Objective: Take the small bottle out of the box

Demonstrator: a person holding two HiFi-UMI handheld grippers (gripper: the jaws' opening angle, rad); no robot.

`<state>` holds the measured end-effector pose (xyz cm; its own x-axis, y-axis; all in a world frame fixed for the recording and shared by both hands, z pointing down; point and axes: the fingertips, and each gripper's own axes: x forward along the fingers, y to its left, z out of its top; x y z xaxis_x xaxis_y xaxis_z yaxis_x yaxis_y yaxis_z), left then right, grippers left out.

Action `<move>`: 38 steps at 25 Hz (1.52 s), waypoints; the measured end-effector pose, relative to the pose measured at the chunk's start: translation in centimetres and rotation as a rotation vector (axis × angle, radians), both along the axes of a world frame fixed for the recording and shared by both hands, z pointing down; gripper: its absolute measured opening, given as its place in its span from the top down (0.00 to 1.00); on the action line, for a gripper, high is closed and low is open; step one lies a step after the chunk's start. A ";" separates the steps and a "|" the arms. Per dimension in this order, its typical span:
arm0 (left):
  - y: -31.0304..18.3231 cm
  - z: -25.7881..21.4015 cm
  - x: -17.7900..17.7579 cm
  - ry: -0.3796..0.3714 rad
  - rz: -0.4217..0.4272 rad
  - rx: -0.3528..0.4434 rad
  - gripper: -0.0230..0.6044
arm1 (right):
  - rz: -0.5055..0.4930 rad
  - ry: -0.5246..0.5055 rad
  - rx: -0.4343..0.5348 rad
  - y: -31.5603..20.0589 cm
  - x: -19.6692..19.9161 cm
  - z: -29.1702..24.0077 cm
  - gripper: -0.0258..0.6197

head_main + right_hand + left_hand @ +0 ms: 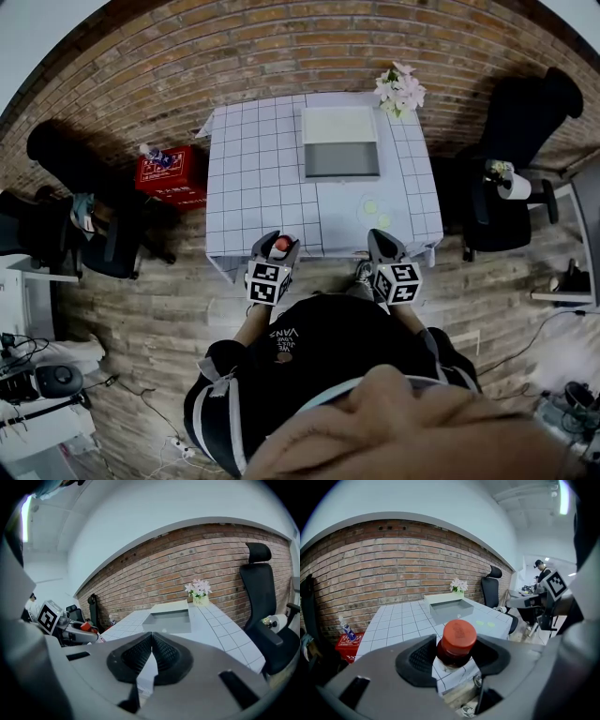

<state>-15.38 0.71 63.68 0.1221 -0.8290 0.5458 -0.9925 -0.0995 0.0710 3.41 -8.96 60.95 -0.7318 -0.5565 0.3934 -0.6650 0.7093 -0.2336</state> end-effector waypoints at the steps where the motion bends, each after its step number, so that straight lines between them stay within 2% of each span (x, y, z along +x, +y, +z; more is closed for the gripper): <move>1: 0.3 0.1 0.0 0.003 0.001 -0.001 0.60 | 0.002 0.002 -0.003 0.3 0.0 0.1 0.96; 15: 2.6 0.6 -0.5 0.017 0.009 0.004 0.60 | 0.020 0.033 0.004 2.8 -0.4 0.6 0.96; 38: 2.6 0.8 -1.0 0.029 -0.009 0.007 0.60 | 0.012 0.052 0.020 2.4 -1.0 0.6 0.96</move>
